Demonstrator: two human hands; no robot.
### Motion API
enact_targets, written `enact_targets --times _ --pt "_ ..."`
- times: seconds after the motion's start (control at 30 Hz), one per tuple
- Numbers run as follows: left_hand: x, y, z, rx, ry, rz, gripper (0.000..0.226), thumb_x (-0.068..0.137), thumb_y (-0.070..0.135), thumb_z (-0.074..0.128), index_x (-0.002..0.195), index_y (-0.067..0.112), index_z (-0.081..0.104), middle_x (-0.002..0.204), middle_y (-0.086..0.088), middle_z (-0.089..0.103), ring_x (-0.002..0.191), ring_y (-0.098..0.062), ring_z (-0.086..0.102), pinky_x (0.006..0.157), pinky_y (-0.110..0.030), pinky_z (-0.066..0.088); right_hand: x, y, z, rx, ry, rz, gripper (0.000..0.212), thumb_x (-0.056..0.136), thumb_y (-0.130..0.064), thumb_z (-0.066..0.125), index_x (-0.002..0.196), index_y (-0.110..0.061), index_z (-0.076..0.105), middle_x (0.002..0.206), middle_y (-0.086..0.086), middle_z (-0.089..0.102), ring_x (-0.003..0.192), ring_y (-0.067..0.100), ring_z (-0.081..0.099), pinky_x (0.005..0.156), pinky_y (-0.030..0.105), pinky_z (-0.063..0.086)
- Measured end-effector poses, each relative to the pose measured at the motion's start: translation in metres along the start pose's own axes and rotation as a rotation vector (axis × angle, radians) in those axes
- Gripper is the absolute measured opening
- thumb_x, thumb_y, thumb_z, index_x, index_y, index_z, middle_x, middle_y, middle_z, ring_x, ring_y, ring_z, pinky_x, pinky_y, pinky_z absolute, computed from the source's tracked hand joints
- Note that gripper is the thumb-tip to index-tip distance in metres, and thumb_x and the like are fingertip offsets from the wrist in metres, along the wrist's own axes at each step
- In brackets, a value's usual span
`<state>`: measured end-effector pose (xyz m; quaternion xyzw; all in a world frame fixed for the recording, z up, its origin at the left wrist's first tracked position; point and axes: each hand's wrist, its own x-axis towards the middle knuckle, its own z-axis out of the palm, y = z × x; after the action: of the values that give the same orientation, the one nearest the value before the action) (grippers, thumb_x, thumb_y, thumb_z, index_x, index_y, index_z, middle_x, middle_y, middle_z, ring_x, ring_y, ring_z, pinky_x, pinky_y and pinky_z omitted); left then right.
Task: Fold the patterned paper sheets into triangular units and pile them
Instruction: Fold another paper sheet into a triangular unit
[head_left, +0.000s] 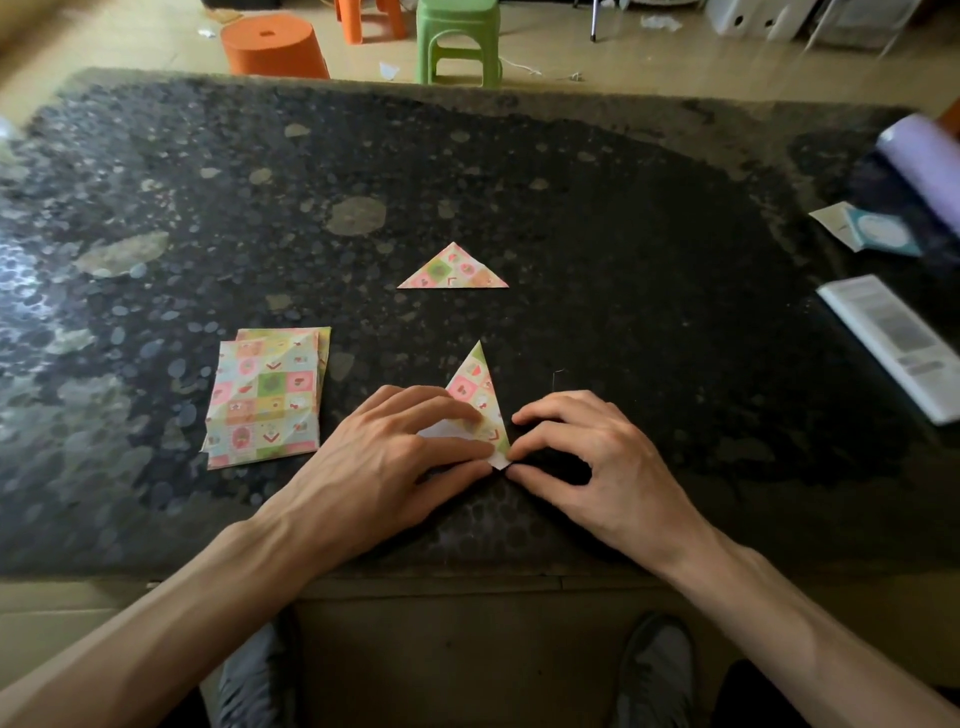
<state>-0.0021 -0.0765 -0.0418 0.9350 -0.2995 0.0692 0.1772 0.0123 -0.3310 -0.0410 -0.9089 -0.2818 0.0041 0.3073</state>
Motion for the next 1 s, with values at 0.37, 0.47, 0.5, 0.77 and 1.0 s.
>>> enact_targets --times 0.37,0.47,0.5,0.77,1.0 --pt "0.001 0.007 0.001 -0.150 0.057 -0.112 0.022 0.098 0.053 0.060 0.102 0.043 0.079 0.126 0.017 0.065 0.125 -0.006 0.056 0.095 -0.039 0.050 0.002 -0.002 0.007 -0.002 0.015 0.038 0.017 0.094 -0.046 0.067 0.098 -0.032 0.075 0.121 -0.020 0.058 0.126 0.003 0.046 0.102 0.033 0.042" --pt "0.003 0.009 0.003 -0.219 0.086 -0.182 0.017 0.096 0.050 0.066 0.095 0.038 0.079 0.121 0.021 0.065 0.122 -0.002 0.056 0.098 -0.038 0.049 0.003 -0.004 0.010 0.002 0.031 0.066 0.016 0.094 -0.045 0.067 0.098 -0.031 0.073 0.120 -0.018 0.056 0.125 0.004 0.046 0.103 0.032 0.041" --pt "0.003 0.008 0.003 -0.225 0.088 -0.197 0.016 0.095 0.048 0.068 0.093 0.036 0.078 0.121 0.022 0.065 0.122 0.000 0.056 0.099 -0.037 0.048 0.003 -0.005 0.010 -0.005 0.033 0.075 0.016 0.094 -0.044 0.066 0.099 -0.030 0.073 0.120 -0.017 0.055 0.125 0.004 0.046 0.103 0.031 0.040" --pt "0.004 0.012 0.010 -0.181 0.116 -0.240 0.013 0.092 0.043 0.071 0.089 0.030 0.070 0.116 0.017 0.063 0.113 -0.003 0.058 0.093 -0.031 0.047 0.001 -0.007 0.013 -0.071 0.044 0.070 0.015 0.094 -0.043 0.066 0.101 -0.029 0.068 0.119 -0.015 0.053 0.123 0.004 0.046 0.099 0.025 0.041" --pt "0.006 0.010 0.012 -0.188 0.127 -0.242 0.015 0.090 0.043 0.072 0.087 0.029 0.070 0.112 0.016 0.063 0.109 -0.005 0.060 0.092 -0.032 0.047 0.001 -0.008 0.016 -0.139 0.063 0.081 0.019 0.094 -0.045 0.067 0.104 -0.029 0.066 0.123 -0.010 0.052 0.127 0.006 0.044 0.099 0.023 0.037"
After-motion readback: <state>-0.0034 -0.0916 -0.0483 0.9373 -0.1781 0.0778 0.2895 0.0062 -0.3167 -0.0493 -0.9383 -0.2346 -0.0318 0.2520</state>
